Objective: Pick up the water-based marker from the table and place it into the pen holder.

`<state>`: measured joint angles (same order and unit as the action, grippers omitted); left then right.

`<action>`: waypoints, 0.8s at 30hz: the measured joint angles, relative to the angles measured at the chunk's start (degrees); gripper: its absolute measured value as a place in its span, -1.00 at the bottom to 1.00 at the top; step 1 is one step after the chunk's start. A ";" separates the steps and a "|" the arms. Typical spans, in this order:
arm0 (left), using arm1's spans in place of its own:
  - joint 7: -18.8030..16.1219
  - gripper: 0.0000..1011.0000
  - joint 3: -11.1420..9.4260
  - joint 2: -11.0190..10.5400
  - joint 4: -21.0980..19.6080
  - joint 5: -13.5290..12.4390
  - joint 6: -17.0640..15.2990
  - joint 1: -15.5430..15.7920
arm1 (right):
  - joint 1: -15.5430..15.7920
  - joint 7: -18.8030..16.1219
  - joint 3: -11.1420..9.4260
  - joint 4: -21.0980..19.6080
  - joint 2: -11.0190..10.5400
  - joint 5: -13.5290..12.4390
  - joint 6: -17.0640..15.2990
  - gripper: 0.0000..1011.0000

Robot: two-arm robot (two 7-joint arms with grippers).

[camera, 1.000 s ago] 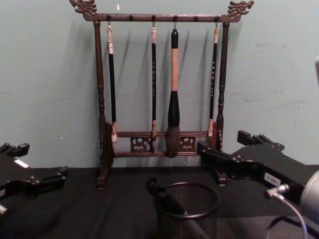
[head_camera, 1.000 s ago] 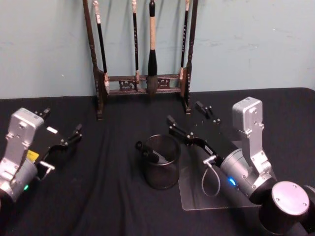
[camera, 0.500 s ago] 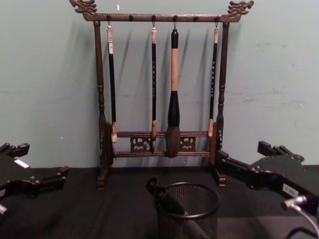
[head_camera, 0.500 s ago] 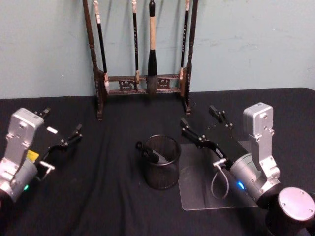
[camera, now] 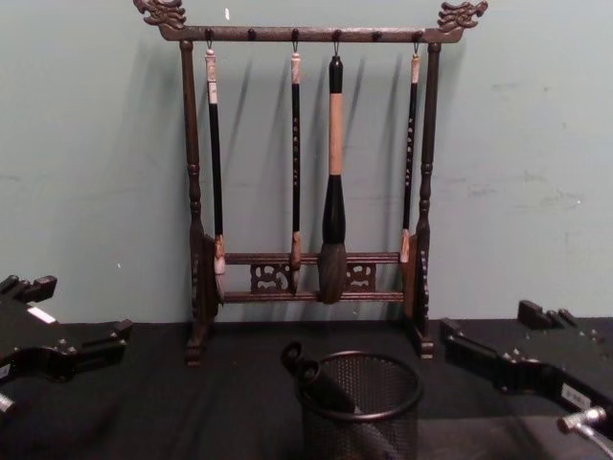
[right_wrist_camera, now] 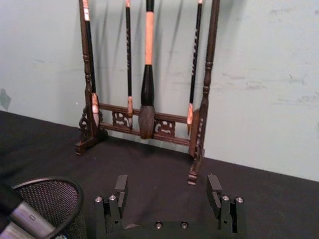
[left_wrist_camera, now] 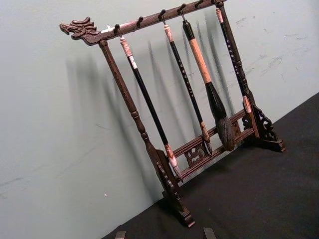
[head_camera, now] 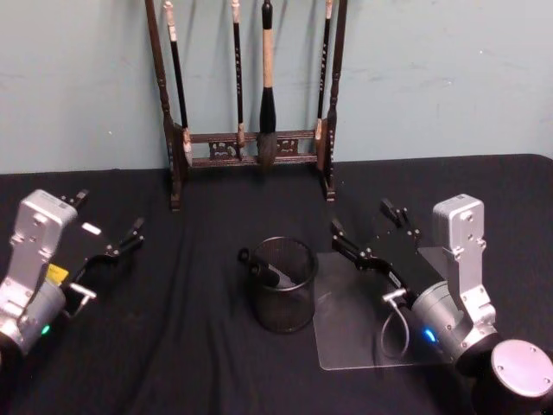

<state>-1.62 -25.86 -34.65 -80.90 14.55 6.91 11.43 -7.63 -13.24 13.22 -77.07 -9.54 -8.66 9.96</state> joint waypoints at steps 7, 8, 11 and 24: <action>0.00 1.00 0.00 0.00 0.00 0.00 0.00 0.00 | -0.32 -0.37 -0.63 1.93 0.25 -0.11 0.61 0.98; 0.00 1.00 0.00 0.00 0.00 0.00 0.00 0.00 | -0.36 -0.44 -0.64 2.04 0.26 -0.11 0.66 0.98; 0.00 1.00 0.00 0.00 0.00 0.00 0.00 0.00 | -0.48 -0.57 -0.65 2.62 0.33 0.12 0.96 0.98; 0.00 1.00 0.00 0.00 0.00 0.00 0.00 0.00 | -1.18 -0.29 -0.70 5.49 0.86 1.73 2.40 0.98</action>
<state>-1.62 -25.86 -34.65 -80.90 14.55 6.91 11.43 -8.81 -13.53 12.52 -71.58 -8.68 -6.93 12.35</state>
